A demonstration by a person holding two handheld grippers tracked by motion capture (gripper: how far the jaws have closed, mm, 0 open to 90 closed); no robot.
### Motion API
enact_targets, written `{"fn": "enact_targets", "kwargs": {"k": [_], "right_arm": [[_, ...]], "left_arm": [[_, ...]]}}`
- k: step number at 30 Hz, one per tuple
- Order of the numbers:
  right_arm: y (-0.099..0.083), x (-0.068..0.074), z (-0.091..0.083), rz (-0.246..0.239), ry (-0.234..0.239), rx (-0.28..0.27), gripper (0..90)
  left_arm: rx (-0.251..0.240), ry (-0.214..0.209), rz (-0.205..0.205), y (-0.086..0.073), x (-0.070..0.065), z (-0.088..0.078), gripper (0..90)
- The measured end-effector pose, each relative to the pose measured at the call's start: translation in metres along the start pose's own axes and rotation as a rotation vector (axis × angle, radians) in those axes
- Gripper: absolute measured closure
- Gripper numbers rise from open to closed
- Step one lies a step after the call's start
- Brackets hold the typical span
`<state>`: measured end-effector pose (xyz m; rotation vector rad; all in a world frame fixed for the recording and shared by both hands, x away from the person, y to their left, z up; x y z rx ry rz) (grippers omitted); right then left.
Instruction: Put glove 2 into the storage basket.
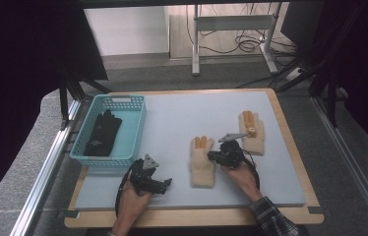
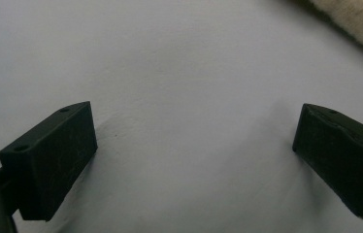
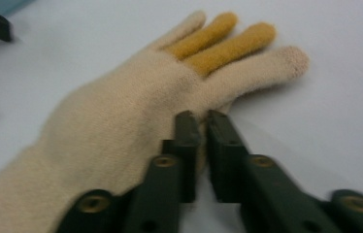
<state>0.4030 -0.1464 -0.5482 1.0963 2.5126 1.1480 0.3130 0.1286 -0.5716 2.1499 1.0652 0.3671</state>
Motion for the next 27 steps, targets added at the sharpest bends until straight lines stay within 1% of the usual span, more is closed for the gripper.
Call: {"fn": "enact_targets", "kwargs": {"k": [1,2,3,4,5,6,7,9,11,14,15,16,17,19,20,21,22,25,26,27], "right_arm": [[0.001,0.002,-0.004,-0.015,-0.014,-0.002,86.8],[0.005,0.007,-0.019,-0.038,-0.041,-0.050,86.8],[0.005,0.007,-0.019,-0.038,-0.041,-0.050,86.8],[0.009,0.007,-0.031,-0.043,-0.054,-0.077,82.2],[0.010,0.004,-0.034,-0.044,-0.064,-0.073,75.0],[0.010,0.001,-0.036,-0.042,-0.076,-0.062,69.9],[0.009,-0.004,-0.037,-0.040,-0.085,-0.057,67.2],[0.007,-0.013,-0.040,-0.018,-0.082,-0.062,63.5],[0.004,-0.022,-0.044,-0.012,-0.085,-0.070,60.3],[0.002,-0.036,-0.052,-0.022,-0.128,-0.076,55.2],[0.002,-0.042,-0.057,-0.018,-0.143,-0.083,54.3],[0.002,-0.042,-0.057,-0.018,-0.143,-0.083,54.3],[0.002,-0.054,-0.065,-0.007,-0.172,-0.095,53.4],[0.002,-0.068,-0.074,-0.005,-0.212,-0.099,54.5],[0.002,-0.068,-0.074,-0.005,-0.212,-0.099,54.5],[0.002,-0.085,-0.083,-0.005,-0.259,-0.099,57.7],[0.002,-0.092,-0.085,0.003,-0.273,-0.095,58.8],[0.003,-0.111,-0.088,0.014,-0.293,-0.099,59.2],[0.003,-0.115,-0.088,0.015,-0.297,-0.100,57.9],[0.003,-0.115,-0.088,0.015,-0.297,-0.100,57.9]], "left_arm": [[0.000,0.000,0.000,0.000,0.000,0.000,2.2],[0.001,-0.001,0.000,0.000,0.000,0.000,2.2],[0.001,-0.001,0.000,0.000,0.000,0.000,2.2],[0.001,-0.001,0.000,0.000,0.000,0.000,2.2],[0.001,-0.001,0.000,0.000,0.000,0.000,2.2],[0.000,0.000,0.000,0.000,0.000,0.000,2.2],[0.000,0.000,0.000,0.000,0.000,0.000,2.2],[0.001,-0.001,-0.001,0.000,0.000,0.000,2.2],[0.001,-0.001,-0.001,0.000,0.000,0.000,2.2],[0.001,0.000,0.000,0.000,0.000,0.000,2.2],[0.001,0.000,0.000,0.000,0.000,0.000,2.2],[0.000,0.000,0.000,0.000,0.000,0.000,2.2],[0.001,-0.001,0.000,0.000,0.000,0.000,2.2],[0.001,-0.001,0.000,0.000,0.000,0.000,2.2],[0.001,-0.001,0.000,0.000,0.000,0.000,2.2],[0.001,-0.001,0.000,0.000,0.000,0.000,2.2],[-0.002,-0.001,-0.003,0.000,0.000,0.000,2.2],[0.001,-0.001,-0.001,0.000,0.000,0.000,2.2],[0.001,-0.002,0.000,0.000,0.000,0.000,2.2],[0.001,-0.002,0.000,0.000,0.000,0.000,2.2]]}}
Point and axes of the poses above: each handheld gripper's, and its own axes: z roughly forward along the jaws, y roughly out of its top, x roughly to its left, the point moved 3 cm from there along z, roughly forward along the jaws, and after that the axes turned 1 degree about -y, right-handed, at the moved point
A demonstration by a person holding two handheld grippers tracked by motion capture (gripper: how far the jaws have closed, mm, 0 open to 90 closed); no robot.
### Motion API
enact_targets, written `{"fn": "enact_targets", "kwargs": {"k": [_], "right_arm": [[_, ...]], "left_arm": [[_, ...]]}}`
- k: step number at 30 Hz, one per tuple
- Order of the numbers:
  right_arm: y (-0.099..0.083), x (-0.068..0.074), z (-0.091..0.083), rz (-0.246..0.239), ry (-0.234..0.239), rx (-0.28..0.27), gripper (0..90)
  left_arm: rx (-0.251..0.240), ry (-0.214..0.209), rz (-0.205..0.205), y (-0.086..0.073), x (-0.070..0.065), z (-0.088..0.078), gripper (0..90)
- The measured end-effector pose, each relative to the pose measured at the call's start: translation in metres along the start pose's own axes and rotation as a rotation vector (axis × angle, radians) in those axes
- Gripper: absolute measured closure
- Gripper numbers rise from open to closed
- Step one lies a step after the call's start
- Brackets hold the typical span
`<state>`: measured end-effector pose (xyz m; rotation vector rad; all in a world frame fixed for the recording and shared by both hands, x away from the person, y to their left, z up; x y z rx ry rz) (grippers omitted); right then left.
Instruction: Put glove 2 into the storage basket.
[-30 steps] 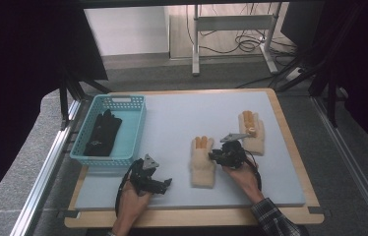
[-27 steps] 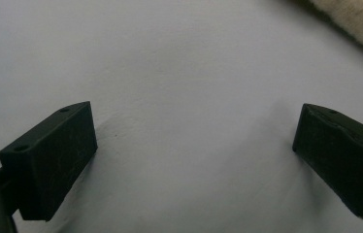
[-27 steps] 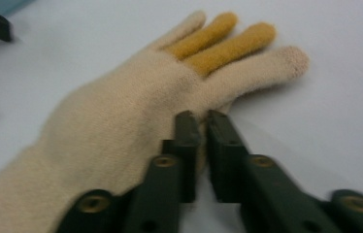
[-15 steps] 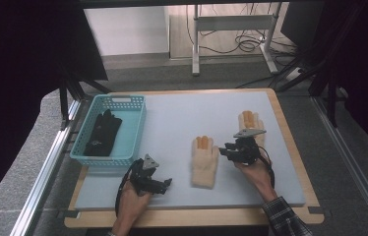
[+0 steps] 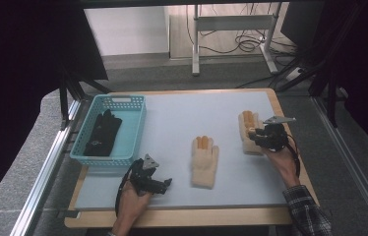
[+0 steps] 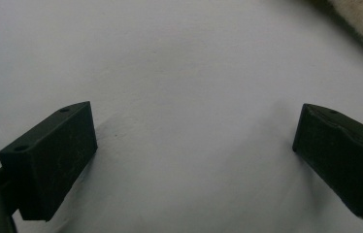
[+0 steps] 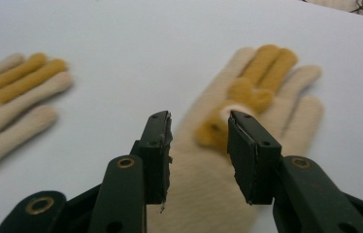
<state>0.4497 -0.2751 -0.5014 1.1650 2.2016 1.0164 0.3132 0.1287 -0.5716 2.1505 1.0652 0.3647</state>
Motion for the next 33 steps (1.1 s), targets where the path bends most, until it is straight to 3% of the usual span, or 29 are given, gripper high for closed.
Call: {"fn": "enact_targets", "kwargs": {"k": [1,4,11,15,21,25,33], "right_arm": [[-0.001,-0.009,0.007,-0.011,-0.005,0.000,55.4],[-0.004,-0.018,0.020,-0.043,0.004,0.020,51.3],[-0.010,-0.025,0.045,-0.113,0.039,0.052,46.5],[-0.009,-0.028,0.049,-0.064,0.058,0.063,56.6],[-0.007,-0.023,0.039,-0.008,0.038,0.055,61.3],[-0.005,-0.016,0.024,0.015,0.038,0.012,61.3],[0.012,0.016,-0.011,0.019,0.045,-0.064,61.2]], "left_arm": [[0.000,0.000,0.000,0.000,0.000,0.000,2.2],[0.000,0.000,0.000,0.000,0.000,0.000,2.2],[0.001,0.000,0.000,0.000,0.000,0.000,2.2],[0.001,0.000,0.000,0.000,0.000,0.000,2.2],[0.001,0.000,0.000,0.000,0.000,0.000,2.2],[0.000,0.000,0.000,0.000,0.000,0.000,2.2],[-0.002,0.001,-0.002,0.000,0.000,0.000,2.2]]}}
Point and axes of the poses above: each handheld gripper's, and its own axes: z roughly forward along the jaws, y roughly out of its top, x roughly to its left, the point moved 3 cm from there along z, roughly forward along the jaws, and after that the axes turned 1 degree about -y, right-handed, at the moved point
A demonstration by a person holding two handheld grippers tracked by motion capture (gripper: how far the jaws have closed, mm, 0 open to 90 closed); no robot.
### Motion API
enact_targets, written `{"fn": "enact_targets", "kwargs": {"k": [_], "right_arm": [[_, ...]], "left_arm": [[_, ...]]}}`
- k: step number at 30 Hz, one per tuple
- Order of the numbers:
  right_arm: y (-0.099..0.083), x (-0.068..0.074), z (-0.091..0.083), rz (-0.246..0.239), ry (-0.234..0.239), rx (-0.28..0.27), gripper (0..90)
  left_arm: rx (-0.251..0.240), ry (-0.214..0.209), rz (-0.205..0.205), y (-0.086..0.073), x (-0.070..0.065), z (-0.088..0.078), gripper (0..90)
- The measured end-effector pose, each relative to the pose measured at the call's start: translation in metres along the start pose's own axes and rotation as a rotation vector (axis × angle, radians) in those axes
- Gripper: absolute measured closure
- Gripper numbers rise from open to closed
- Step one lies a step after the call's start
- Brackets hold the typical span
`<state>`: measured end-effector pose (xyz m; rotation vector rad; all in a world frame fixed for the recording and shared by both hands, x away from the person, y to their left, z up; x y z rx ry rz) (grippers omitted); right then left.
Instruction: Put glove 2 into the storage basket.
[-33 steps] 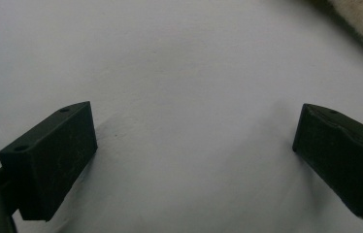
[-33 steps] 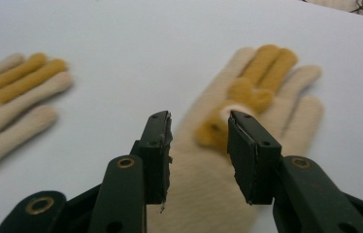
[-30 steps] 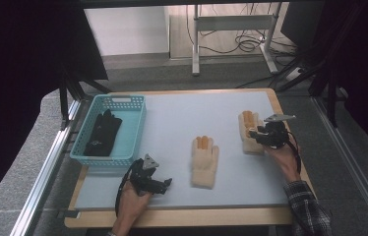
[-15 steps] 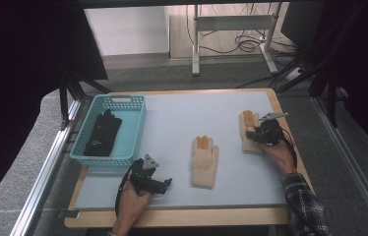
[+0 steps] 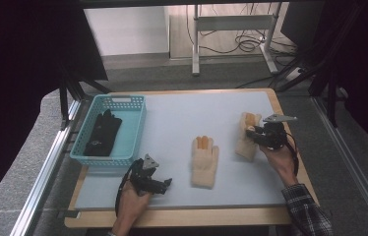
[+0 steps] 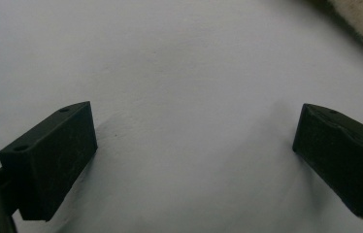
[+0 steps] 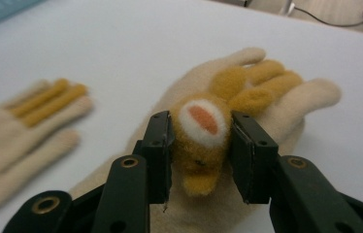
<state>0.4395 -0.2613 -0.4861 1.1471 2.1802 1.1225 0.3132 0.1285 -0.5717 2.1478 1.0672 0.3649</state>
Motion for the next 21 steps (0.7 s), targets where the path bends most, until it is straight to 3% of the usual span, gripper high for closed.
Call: {"fn": "enact_targets", "kwargs": {"k": [6,11,13,15,16,17,18,19,21], "right_arm": [[0.013,0.046,-0.025,-0.006,0.063,-0.035,61.2],[0.015,0.084,-0.034,-0.014,0.121,-0.042,61.2],[0.015,0.091,-0.034,-0.020,0.134,-0.039,61.2],[0.012,0.114,-0.032,-0.030,0.163,-0.026,61.1],[0.012,0.114,-0.032,-0.030,0.163,-0.026,61.1],[0.010,0.128,-0.027,-0.034,0.178,-0.016,61.1],[0.010,0.128,-0.027,-0.034,0.178,-0.016,61.1],[0.007,0.139,-0.019,-0.043,0.178,0.001,61.1],[0.004,0.148,-0.010,-0.046,0.174,0.010,61.1]], "left_arm": [[0.002,0.000,0.002,0.000,0.000,0.000,2.2],[0.000,0.001,0.002,0.000,0.000,0.000,2.2],[-0.003,0.001,-0.001,0.000,0.000,0.000,2.2],[-0.004,0.001,-0.003,0.000,0.000,0.000,2.2],[-0.004,0.001,-0.003,0.000,0.000,0.000,2.2],[-0.004,0.001,-0.003,0.000,0.000,0.000,2.2],[-0.004,0.001,-0.003,0.000,0.000,0.000,2.2],[-0.004,0.001,-0.004,0.000,0.000,0.000,2.2],[-0.005,0.001,-0.002,0.000,0.000,0.000,2.2]]}}
Point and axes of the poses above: each handheld gripper's, and its own axes: z roughly forward along the jaws, y roughly out of its top, x roughly to its left, the point moved 3 cm from there along z, roughly forward along the jaws, and after that the axes turned 1 degree about -y, right-handed, at the moved point
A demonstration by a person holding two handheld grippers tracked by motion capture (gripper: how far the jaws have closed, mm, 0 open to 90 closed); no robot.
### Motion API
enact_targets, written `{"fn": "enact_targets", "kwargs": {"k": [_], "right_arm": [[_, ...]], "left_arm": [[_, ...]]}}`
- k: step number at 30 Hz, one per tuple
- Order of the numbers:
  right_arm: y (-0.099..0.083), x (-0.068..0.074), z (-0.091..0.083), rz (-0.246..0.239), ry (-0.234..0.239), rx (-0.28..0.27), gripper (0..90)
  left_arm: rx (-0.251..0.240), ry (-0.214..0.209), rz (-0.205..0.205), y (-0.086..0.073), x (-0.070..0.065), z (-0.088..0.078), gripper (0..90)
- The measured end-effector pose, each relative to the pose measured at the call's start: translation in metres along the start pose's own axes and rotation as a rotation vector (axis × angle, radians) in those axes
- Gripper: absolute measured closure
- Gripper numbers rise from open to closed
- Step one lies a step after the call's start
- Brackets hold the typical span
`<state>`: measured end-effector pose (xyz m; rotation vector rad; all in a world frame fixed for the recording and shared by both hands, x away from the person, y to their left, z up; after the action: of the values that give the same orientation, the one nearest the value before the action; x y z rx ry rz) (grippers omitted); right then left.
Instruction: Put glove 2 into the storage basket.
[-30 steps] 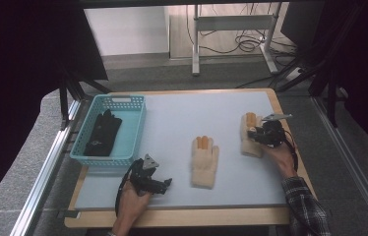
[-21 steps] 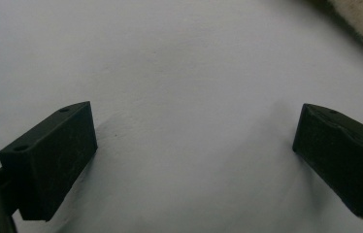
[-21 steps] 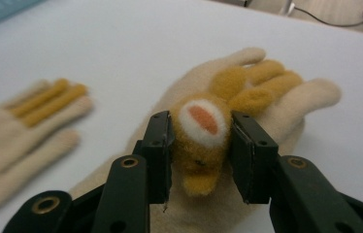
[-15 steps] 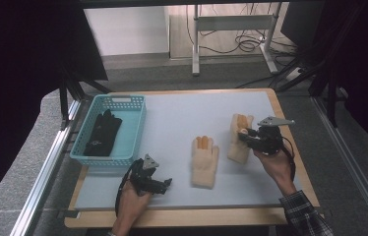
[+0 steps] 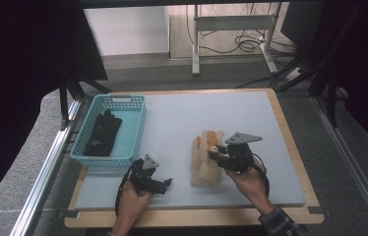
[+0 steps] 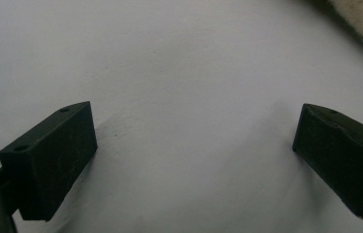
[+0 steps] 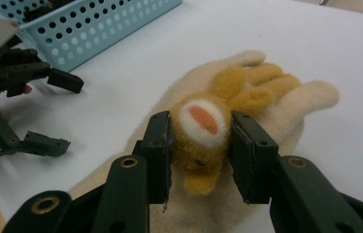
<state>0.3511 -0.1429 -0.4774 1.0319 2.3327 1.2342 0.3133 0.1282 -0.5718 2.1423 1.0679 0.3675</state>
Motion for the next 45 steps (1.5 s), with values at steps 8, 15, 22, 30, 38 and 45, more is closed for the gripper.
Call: {"fn": "enact_targets", "kwargs": {"k": [8,15,22,30,38,45], "right_arm": [[-0.012,0.008,0.037,-0.002,-0.023,0.051,60.2],[-0.016,0.003,0.034,-0.003,-0.018,0.035,45.2],[-0.030,-0.020,0.006,-0.022,0.003,0.045,63.4],[-0.066,-0.021,0.007,-0.069,0.086,0.110,84.3],[-0.075,-0.012,0.022,-0.071,0.120,0.126,84.8],[-0.072,-0.003,0.031,-0.068,0.137,0.120,83.7]], "left_arm": [[0.000,-0.001,-0.001,0.000,0.000,0.000,2.2],[0.005,-0.001,0.007,0.000,0.000,0.000,2.2],[-0.001,0.000,-0.003,0.000,0.000,0.000,2.2],[0.000,-0.001,-0.001,0.000,0.000,0.000,2.3],[0.000,-0.002,-0.001,0.000,0.000,0.000,2.6],[-0.003,-0.004,-0.007,0.000,0.000,0.000,3.7]]}}
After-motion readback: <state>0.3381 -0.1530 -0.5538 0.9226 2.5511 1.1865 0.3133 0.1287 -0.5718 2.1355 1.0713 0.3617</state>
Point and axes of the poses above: each handheld gripper's, and its own axes: z roughly forward along the jaws, y roughly out of its top, x roughly to its left, the point moved 3 cm from there along z, roughly forward along the jaws, and after that the axes turned 1 degree about -y, right-handed, at the moved point
